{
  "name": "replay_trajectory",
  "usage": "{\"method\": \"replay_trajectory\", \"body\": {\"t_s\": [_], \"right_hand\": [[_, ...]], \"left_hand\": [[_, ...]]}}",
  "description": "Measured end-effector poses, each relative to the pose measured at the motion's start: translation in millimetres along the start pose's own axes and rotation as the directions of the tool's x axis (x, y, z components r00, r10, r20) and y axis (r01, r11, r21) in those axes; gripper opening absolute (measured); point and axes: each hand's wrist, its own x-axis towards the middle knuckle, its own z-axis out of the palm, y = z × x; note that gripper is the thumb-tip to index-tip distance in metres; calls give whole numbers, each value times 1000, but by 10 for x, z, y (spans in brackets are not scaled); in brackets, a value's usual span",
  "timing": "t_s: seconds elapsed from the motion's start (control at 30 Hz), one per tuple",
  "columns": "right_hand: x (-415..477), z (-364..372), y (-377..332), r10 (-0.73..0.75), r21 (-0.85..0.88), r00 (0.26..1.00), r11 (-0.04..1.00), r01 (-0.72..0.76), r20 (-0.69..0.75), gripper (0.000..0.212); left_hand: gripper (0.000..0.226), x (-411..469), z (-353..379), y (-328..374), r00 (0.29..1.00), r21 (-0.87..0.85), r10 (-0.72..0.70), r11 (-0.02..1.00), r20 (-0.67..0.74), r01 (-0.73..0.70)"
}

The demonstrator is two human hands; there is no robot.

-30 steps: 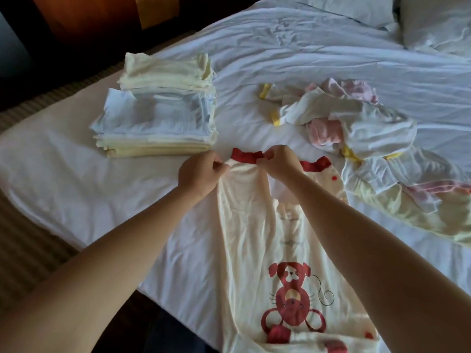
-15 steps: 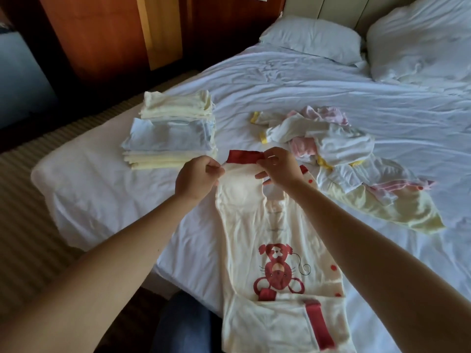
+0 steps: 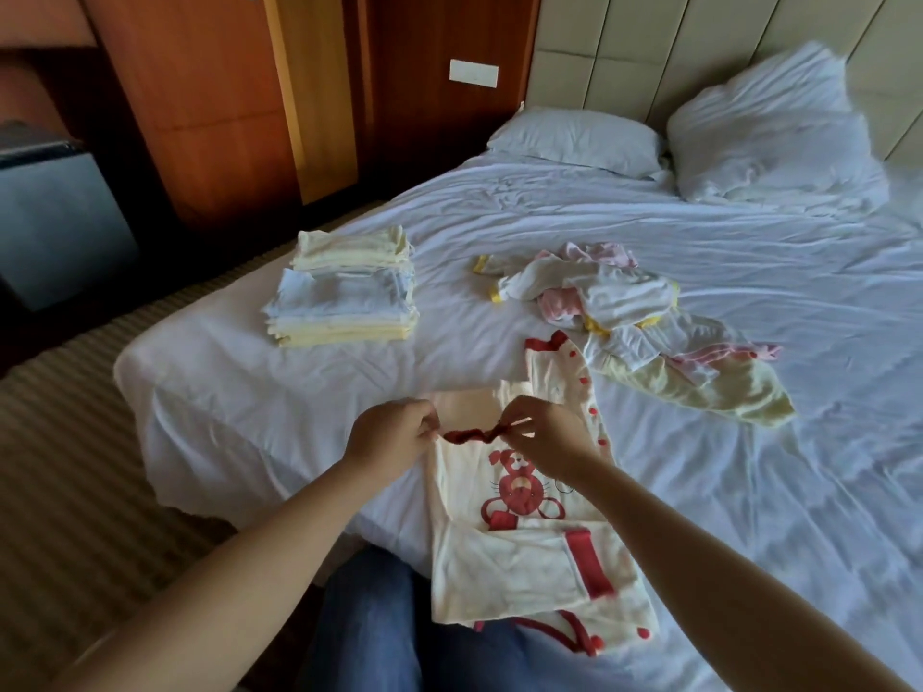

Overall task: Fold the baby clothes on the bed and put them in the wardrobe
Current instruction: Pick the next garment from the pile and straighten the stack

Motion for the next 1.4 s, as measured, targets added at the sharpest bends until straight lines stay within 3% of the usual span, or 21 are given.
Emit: {"method": "replay_trajectory", "body": {"t_s": [0.13,0.3,0.37,0.43,0.53,0.6,0.7,0.8,1.0,1.1,1.2,1.27,1.4], "right_hand": [[-136,161,106,12,-91,999,996,-8,45,10],[-160,250,131,26,-219,977,976,21,210,23],[-116,213,95,4,-225,984,974,37,178,21],[-27,201,86,-42,-192,998,980,50,41,22],[171,249,120,-159,-270,986,952,142,-42,40],[296,315,177,-145,-368,986,915,164,77,50],[398,444,342,-3,-483,963,865,137,268,64],[405,572,496,21,-475,961,872,118,276,67],[438,638,570,13,-455,960,882,120,279,67],[479,498,554,-26,-336,952,932,133,304,64],[453,221,603,-158,-156,987,975,159,17,37],[483,21,682,-147,-171,979,978,122,-143,27],[790,-318,943,13,-227,987,973,-51,-163,28]], "left_hand": [[8,-75,124,9,996,107,84,991,3,-84],[9,-22,206,-68,981,202,146,964,130,-170],[14,23,217,-63,982,209,173,960,72,-185],[15,90,252,-24,979,170,202,965,0,-199],[38,205,364,59,976,145,204,966,80,-214],[57,272,470,56,955,210,185,949,233,-235],[80,314,618,-73,924,297,82,933,374,-203],[99,339,744,-188,916,284,55,942,398,-180],[100,402,750,-202,905,255,47,952,424,-169],[82,530,610,-121,921,239,74,955,383,-176],[51,728,506,35,973,153,54,984,226,-90],[47,883,519,173,983,86,10,996,184,-27],[42,1281,687,484,981,-84,-81,992,174,97]]}}
